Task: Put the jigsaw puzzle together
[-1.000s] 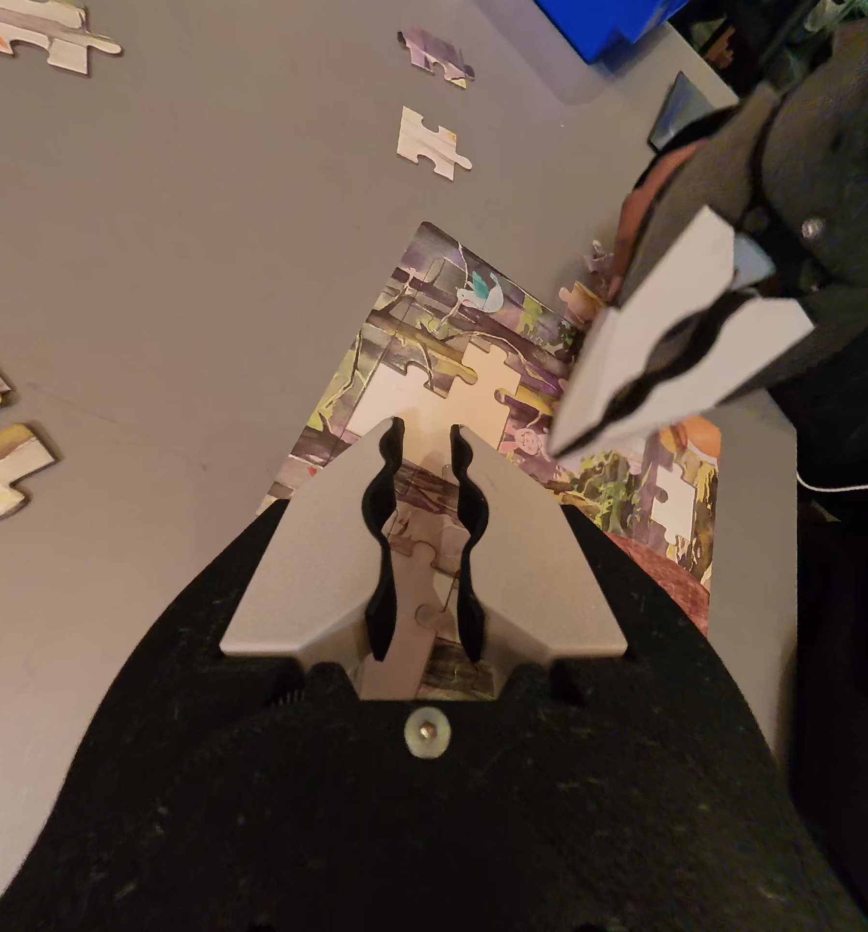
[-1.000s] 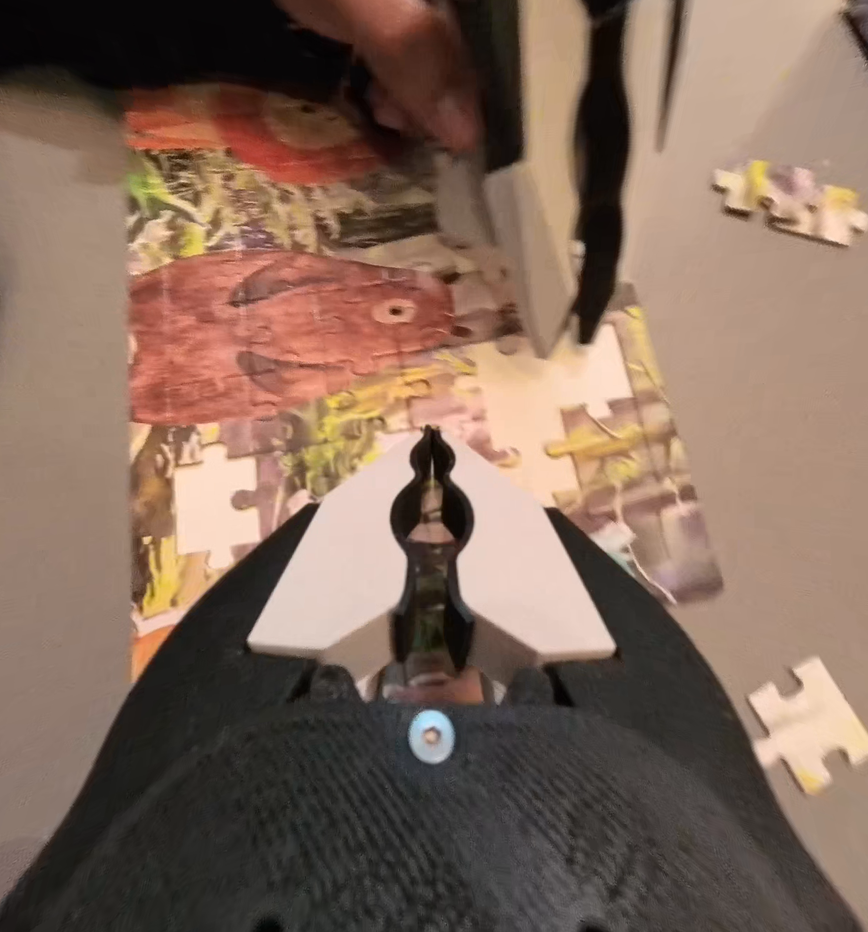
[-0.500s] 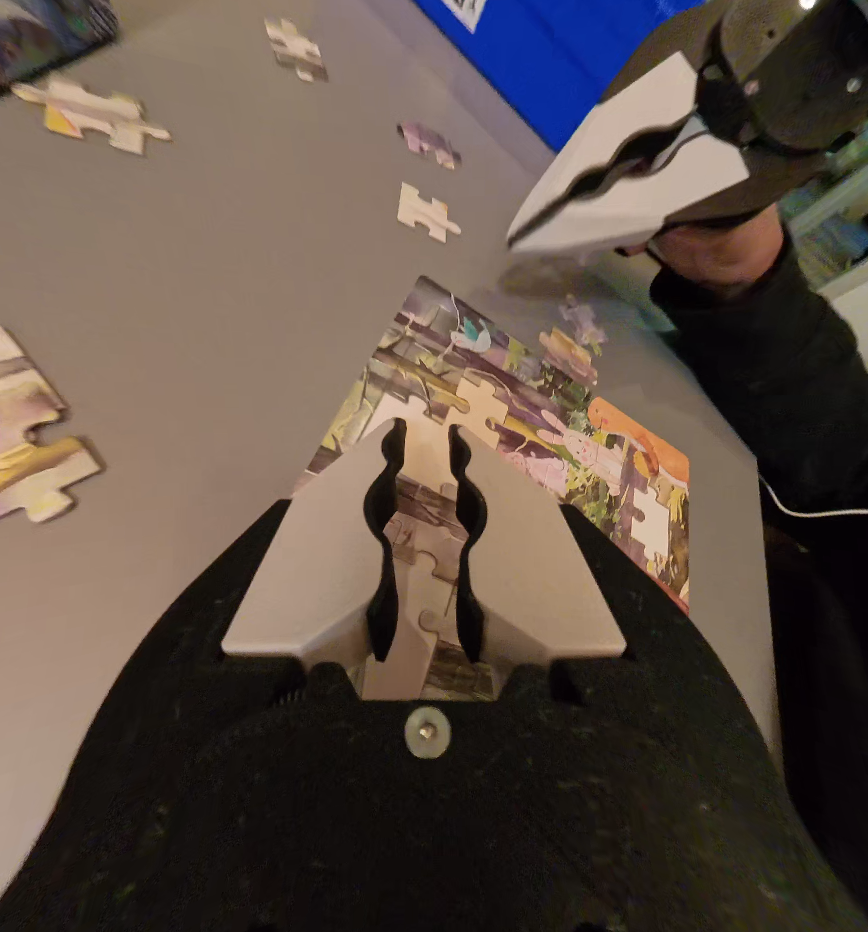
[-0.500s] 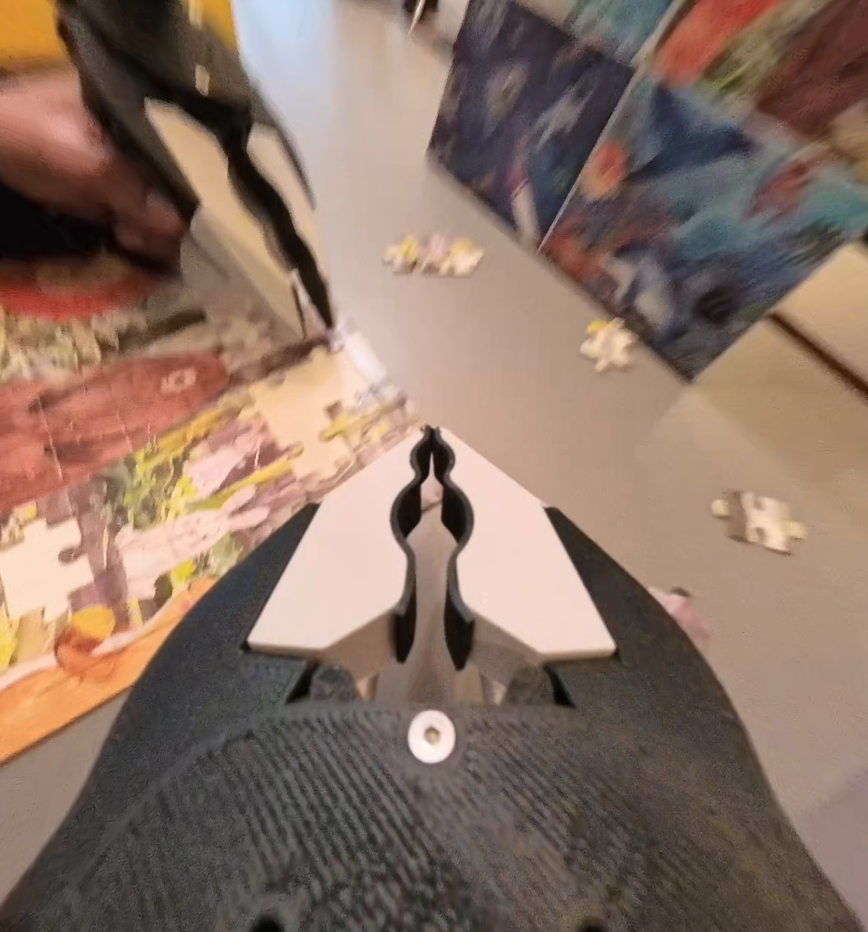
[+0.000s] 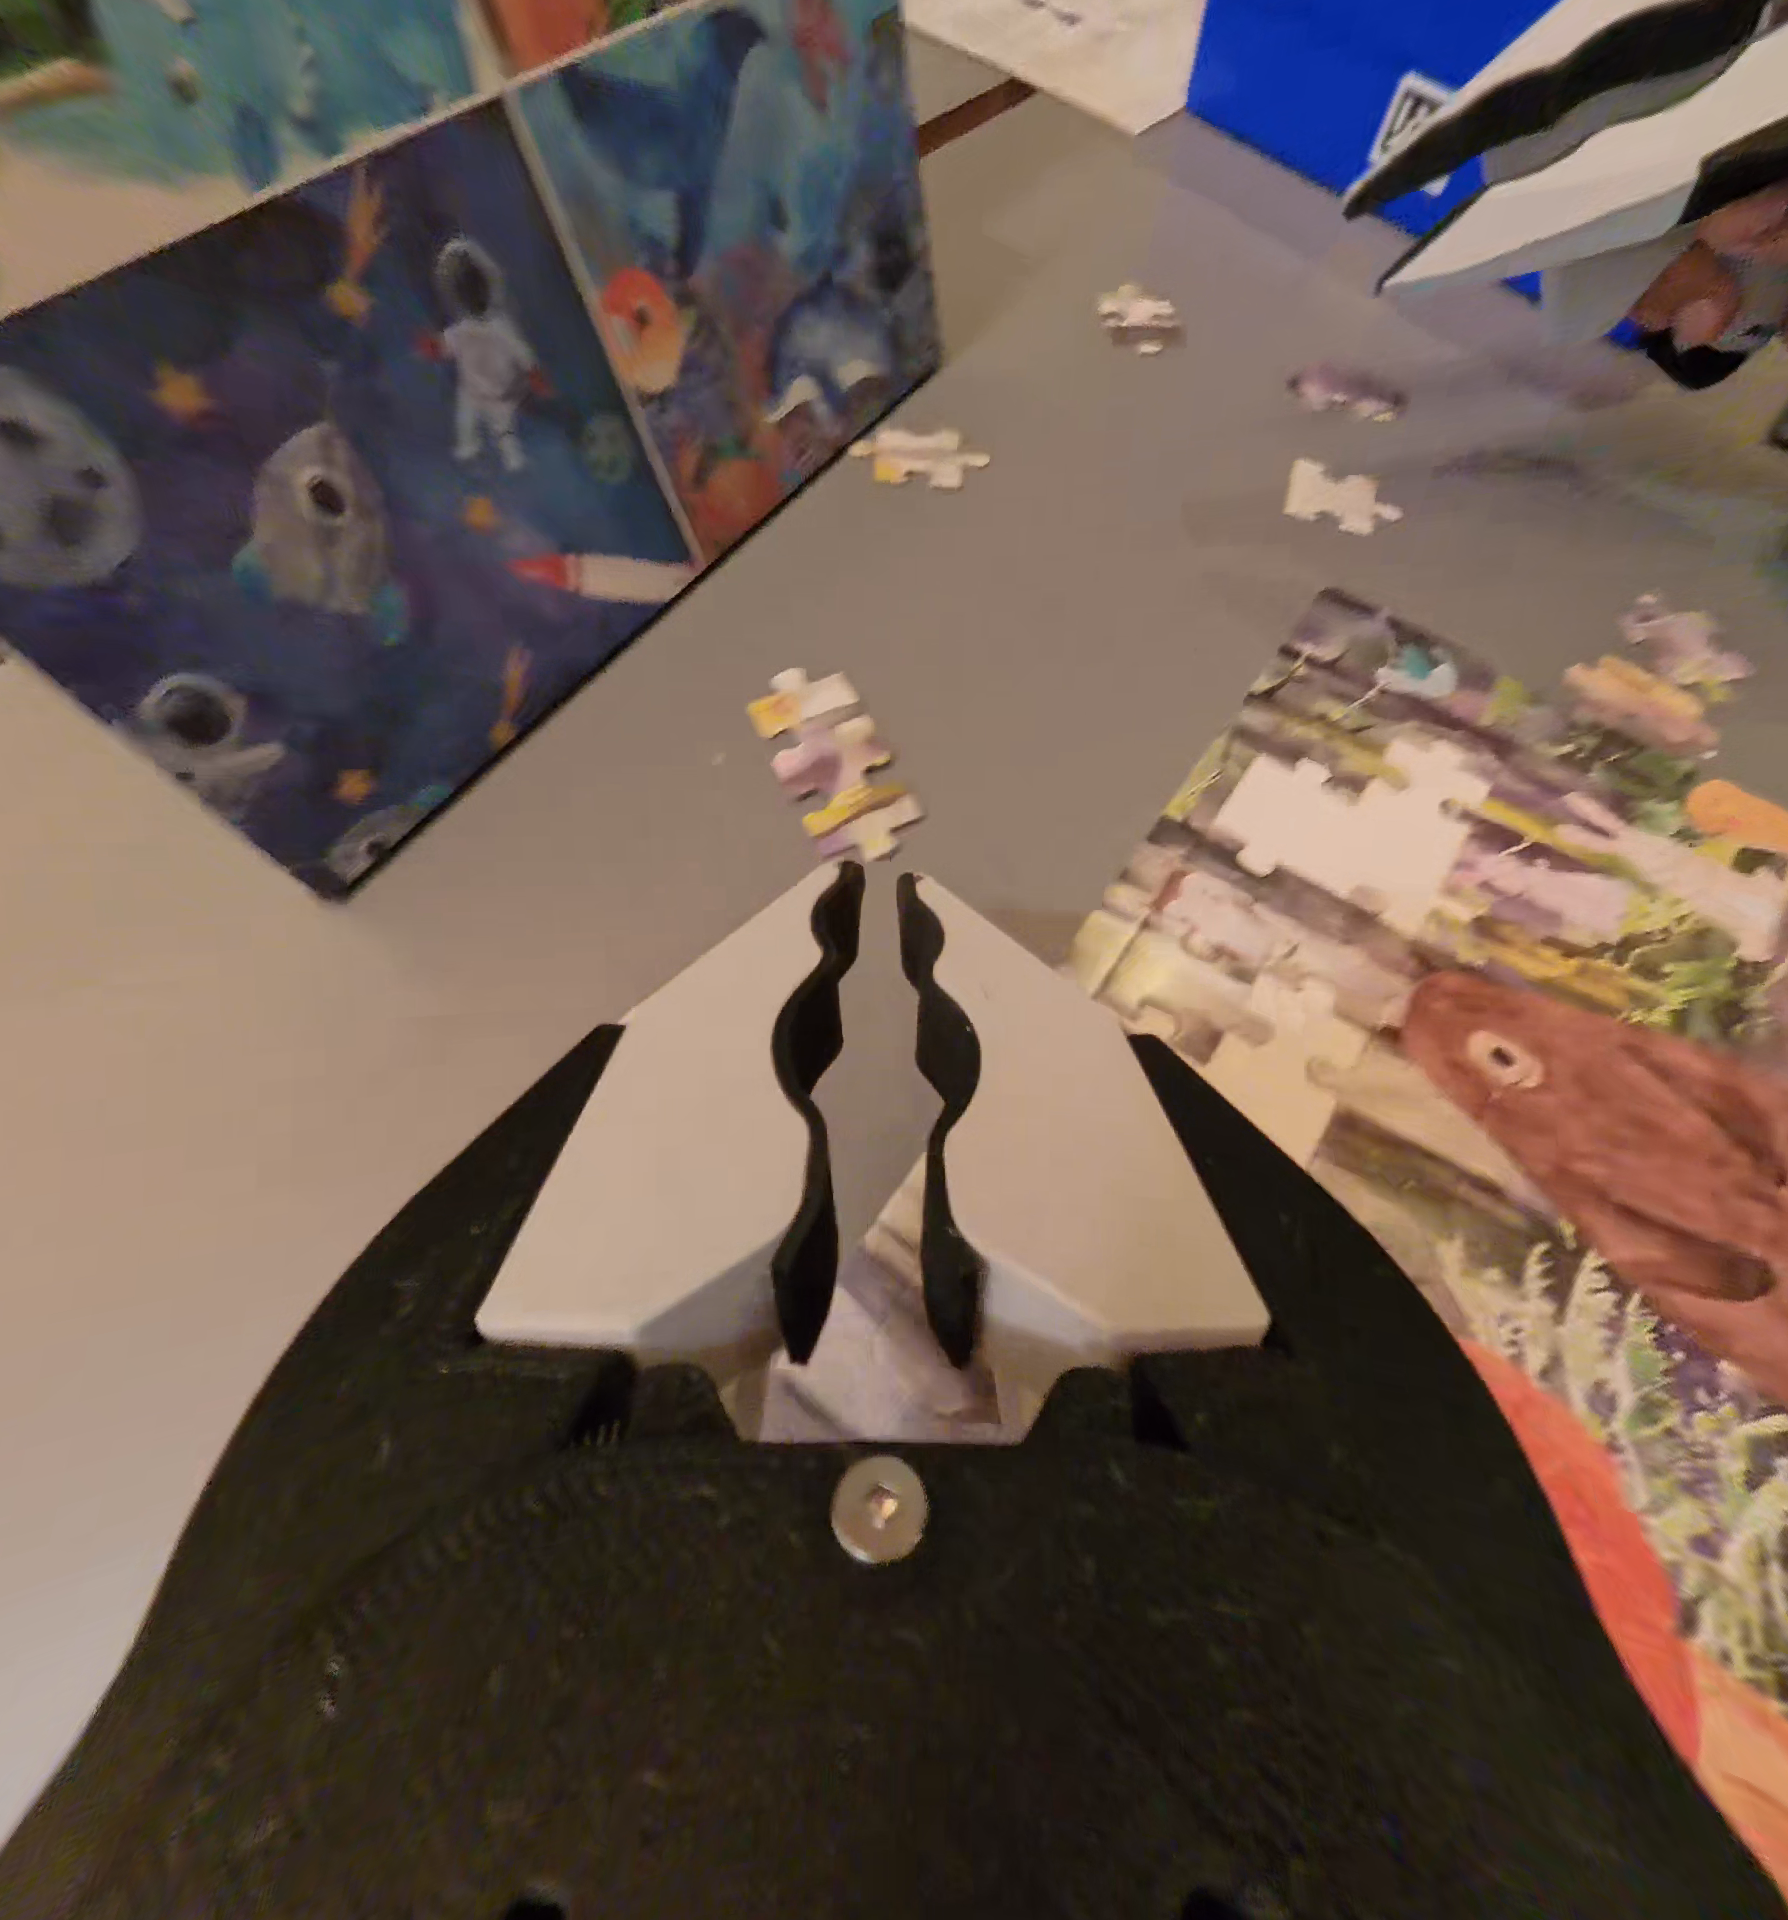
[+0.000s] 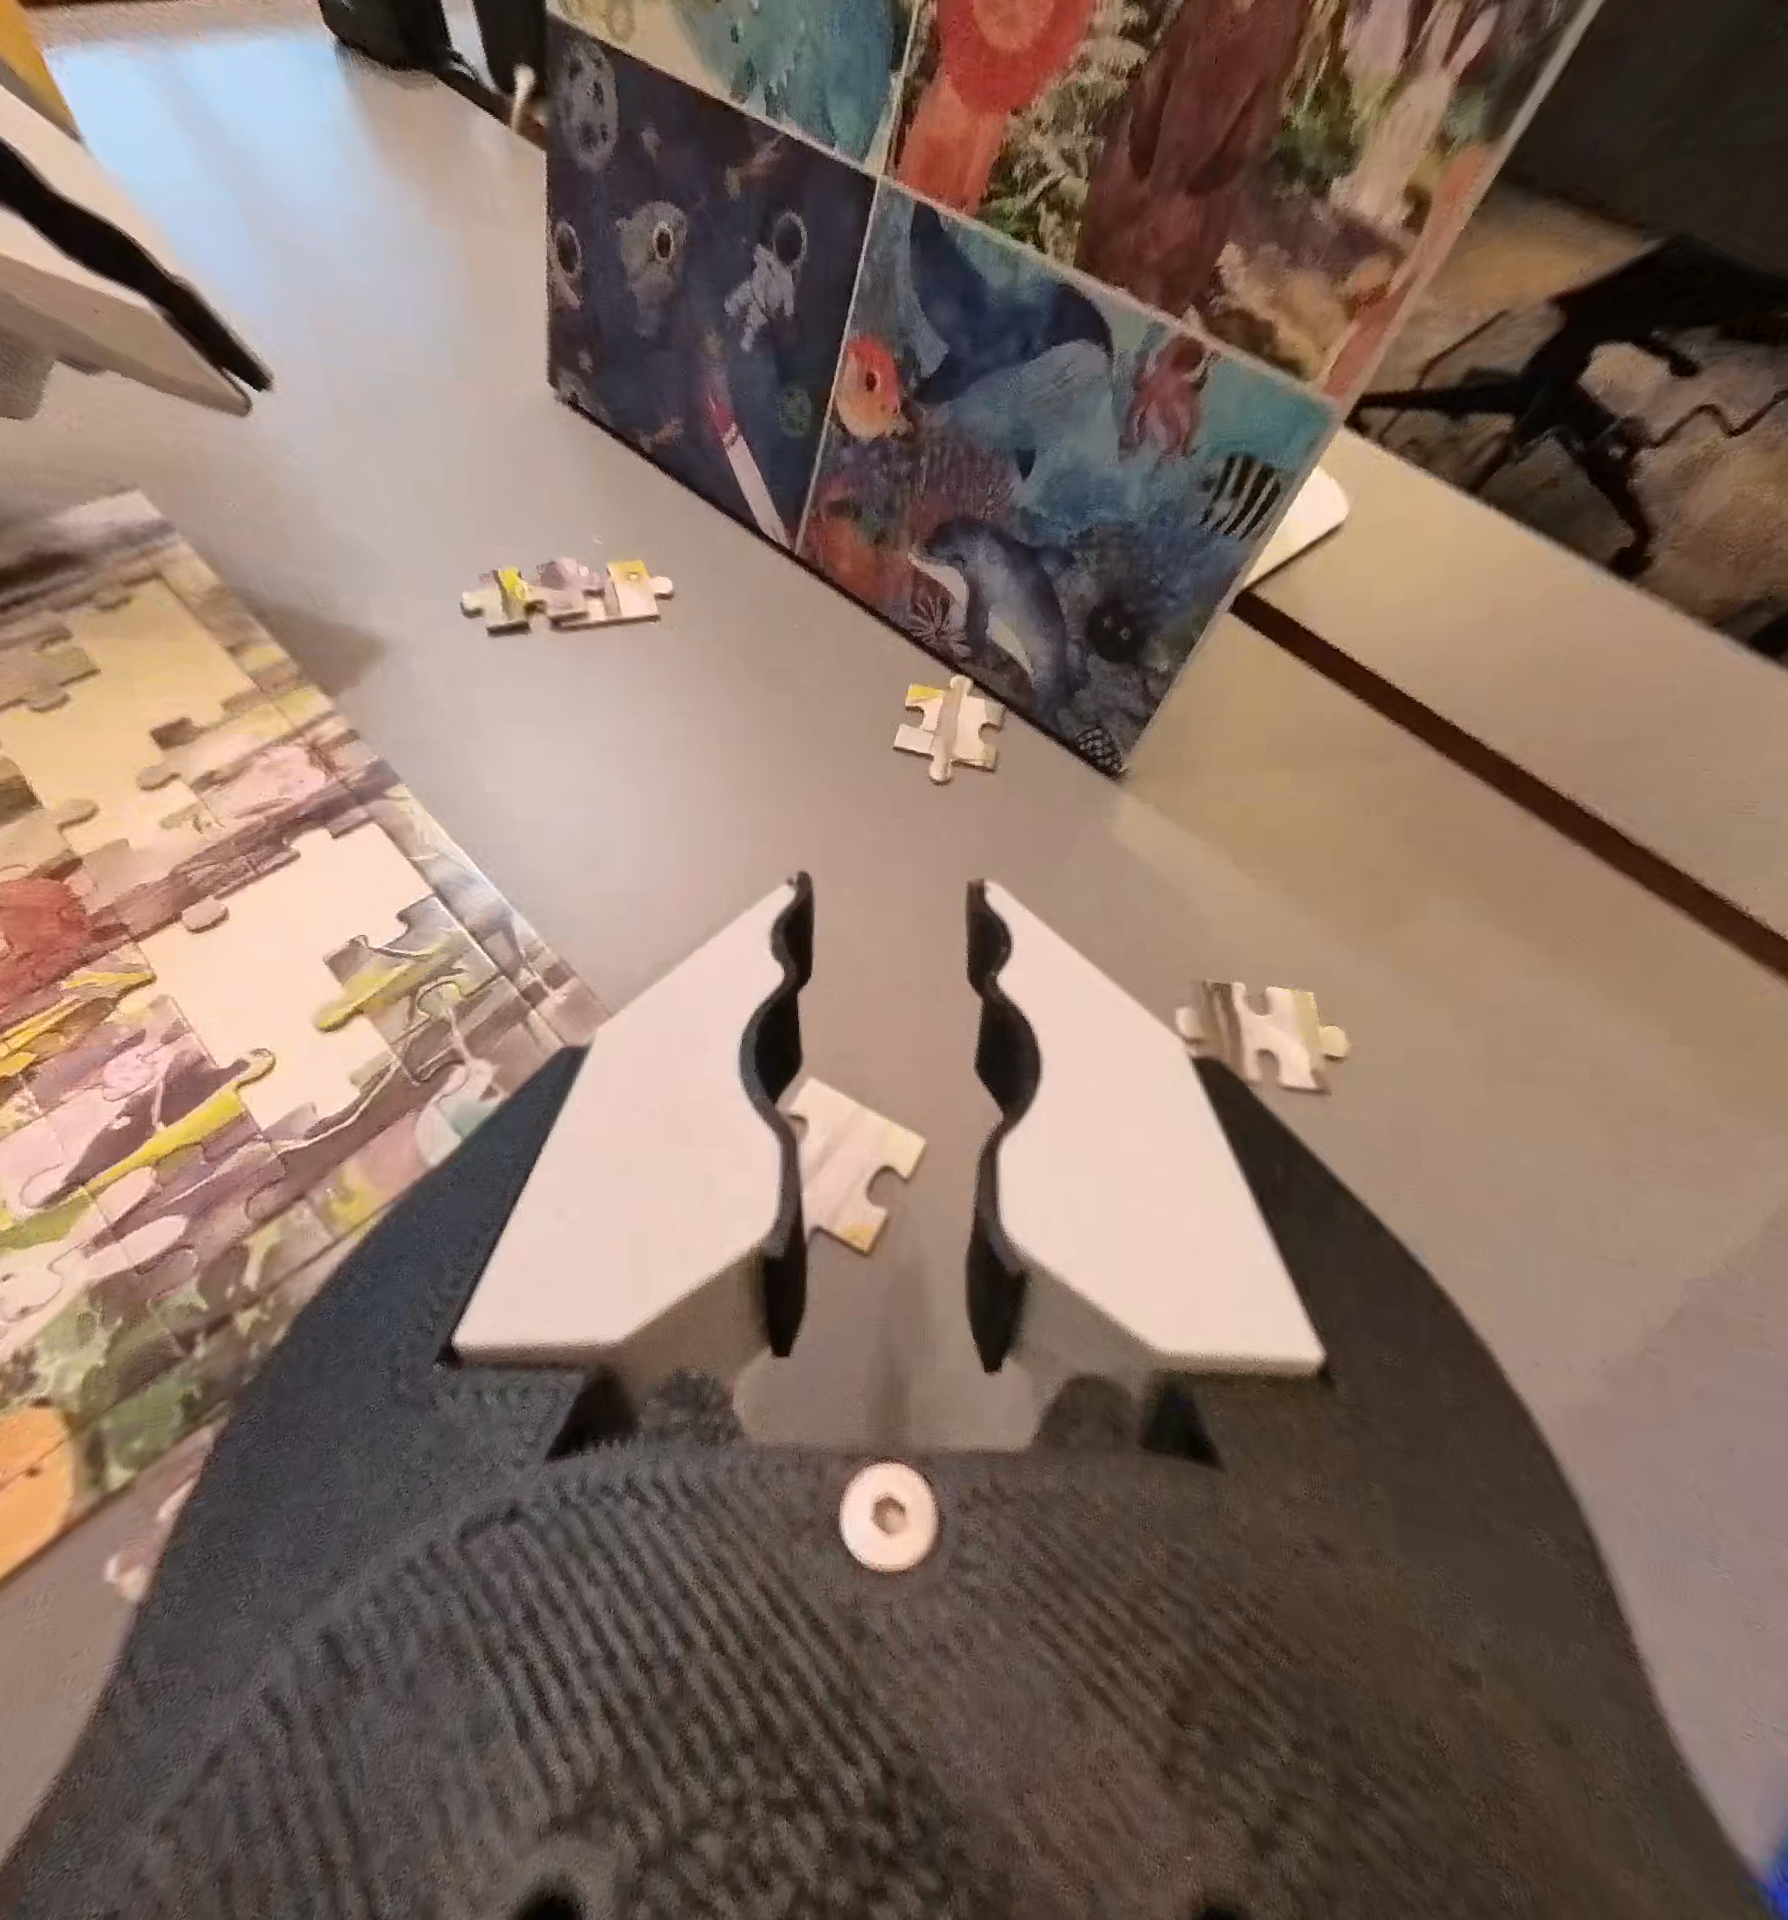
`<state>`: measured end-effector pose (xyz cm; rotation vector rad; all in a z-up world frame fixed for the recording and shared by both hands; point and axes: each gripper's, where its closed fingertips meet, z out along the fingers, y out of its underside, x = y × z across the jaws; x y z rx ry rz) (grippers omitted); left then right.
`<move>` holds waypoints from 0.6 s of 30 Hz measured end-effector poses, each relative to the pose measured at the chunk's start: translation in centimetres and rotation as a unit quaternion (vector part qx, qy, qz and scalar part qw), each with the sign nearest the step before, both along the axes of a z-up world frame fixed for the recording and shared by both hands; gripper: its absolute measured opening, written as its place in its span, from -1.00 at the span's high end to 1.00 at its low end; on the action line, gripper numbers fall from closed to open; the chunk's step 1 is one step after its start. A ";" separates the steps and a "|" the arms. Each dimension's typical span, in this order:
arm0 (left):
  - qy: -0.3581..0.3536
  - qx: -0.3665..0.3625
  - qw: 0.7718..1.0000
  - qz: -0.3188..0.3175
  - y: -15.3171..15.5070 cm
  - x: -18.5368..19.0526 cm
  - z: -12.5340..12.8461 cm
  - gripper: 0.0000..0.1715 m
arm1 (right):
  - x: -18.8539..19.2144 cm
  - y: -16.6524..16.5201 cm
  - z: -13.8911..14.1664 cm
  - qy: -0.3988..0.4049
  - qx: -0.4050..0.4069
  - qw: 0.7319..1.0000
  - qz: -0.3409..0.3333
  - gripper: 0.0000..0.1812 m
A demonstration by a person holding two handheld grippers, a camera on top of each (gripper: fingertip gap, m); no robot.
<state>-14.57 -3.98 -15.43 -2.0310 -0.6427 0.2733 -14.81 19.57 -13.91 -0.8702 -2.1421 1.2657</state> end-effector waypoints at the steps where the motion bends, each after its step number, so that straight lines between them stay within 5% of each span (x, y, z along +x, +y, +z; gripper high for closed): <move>1: -0.004 0.003 1.000 0.004 -0.5 -0.3 -0.2 0.96 | 0.2 -0.3 -0.7 -0.005 -0.021 1.000 0.007 0.71; 9: 0.002 0.013 1.000 0.012 -0.7 -0.7 -1.0 1.00 | 0.0 1.1 -2.2 0.048 0.054 0.996 -0.053 0.79; 18: 0.004 -0.006 1.000 0.027 -1.3 -1.1 -2.0 0.98 | -0.1 4.2 0.9 0.074 -0.049 0.991 -0.095 0.76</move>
